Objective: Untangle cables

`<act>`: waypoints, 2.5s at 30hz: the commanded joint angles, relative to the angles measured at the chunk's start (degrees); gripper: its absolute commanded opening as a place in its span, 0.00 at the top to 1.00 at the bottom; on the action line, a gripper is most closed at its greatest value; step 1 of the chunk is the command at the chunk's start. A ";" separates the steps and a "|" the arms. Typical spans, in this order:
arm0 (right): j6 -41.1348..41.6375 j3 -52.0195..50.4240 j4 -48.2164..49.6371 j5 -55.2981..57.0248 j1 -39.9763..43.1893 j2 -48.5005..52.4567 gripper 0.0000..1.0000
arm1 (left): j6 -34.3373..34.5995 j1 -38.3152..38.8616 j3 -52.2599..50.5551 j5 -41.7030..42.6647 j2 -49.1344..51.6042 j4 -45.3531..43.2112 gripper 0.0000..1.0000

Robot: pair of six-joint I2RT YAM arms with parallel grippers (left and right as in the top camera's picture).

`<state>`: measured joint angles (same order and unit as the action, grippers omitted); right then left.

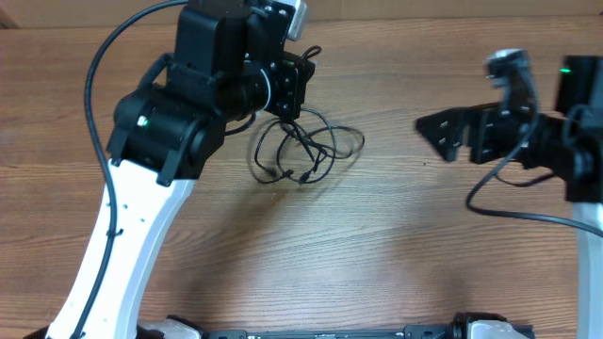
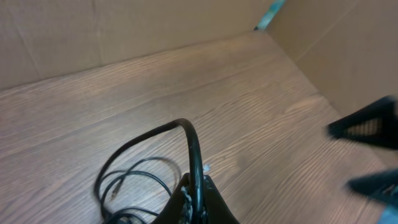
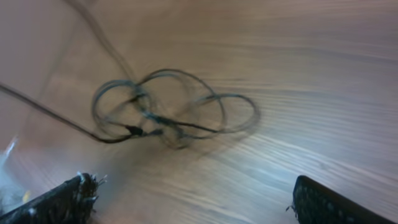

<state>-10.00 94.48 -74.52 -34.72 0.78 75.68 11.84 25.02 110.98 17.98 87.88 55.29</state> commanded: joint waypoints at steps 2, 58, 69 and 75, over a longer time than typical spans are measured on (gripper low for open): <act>-5.07 -0.35 1.36 -2.36 -5.29 4.52 0.02 | 4.72 -0.13 0.52 0.79 -2.97 -0.72 0.96; -21.86 -0.35 17.46 -2.89 -32.63 26.16 0.96 | 6.14 -2.99 8.44 -5.14 -13.44 2.60 0.96; 3.54 -0.33 27.28 2.69 -24.52 26.01 0.96 | 4.44 -5.05 8.57 -12.31 -17.68 11.65 0.96; 9.66 -0.22 29.05 3.61 -14.12 25.27 0.96 | 3.37 -8.57 8.57 -20.39 -23.82 19.76 0.96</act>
<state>-7.38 94.26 -45.91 -33.93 -18.85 101.65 17.17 17.93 117.91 4.23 69.08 72.79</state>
